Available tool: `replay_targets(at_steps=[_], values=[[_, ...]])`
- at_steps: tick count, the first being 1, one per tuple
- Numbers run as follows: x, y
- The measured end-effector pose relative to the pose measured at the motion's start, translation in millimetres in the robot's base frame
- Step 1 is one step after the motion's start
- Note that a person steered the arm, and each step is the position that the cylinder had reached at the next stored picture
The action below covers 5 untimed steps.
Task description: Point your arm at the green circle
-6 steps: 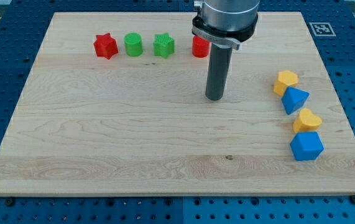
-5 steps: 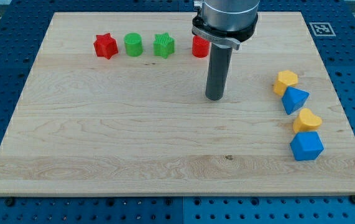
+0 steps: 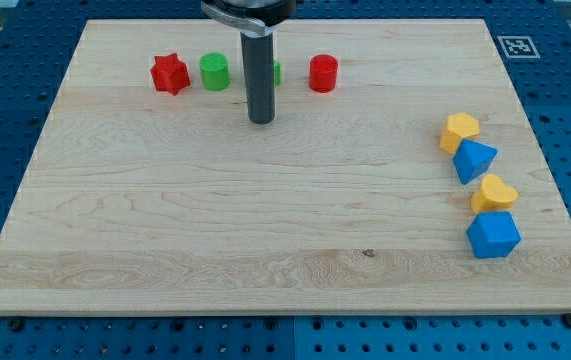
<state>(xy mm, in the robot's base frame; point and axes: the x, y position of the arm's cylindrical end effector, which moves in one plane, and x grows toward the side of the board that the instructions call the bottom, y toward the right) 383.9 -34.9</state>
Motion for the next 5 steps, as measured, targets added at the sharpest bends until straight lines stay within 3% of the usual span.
replay_targets(at_steps=[1, 5], values=[[-29, -26], [-56, -53]])
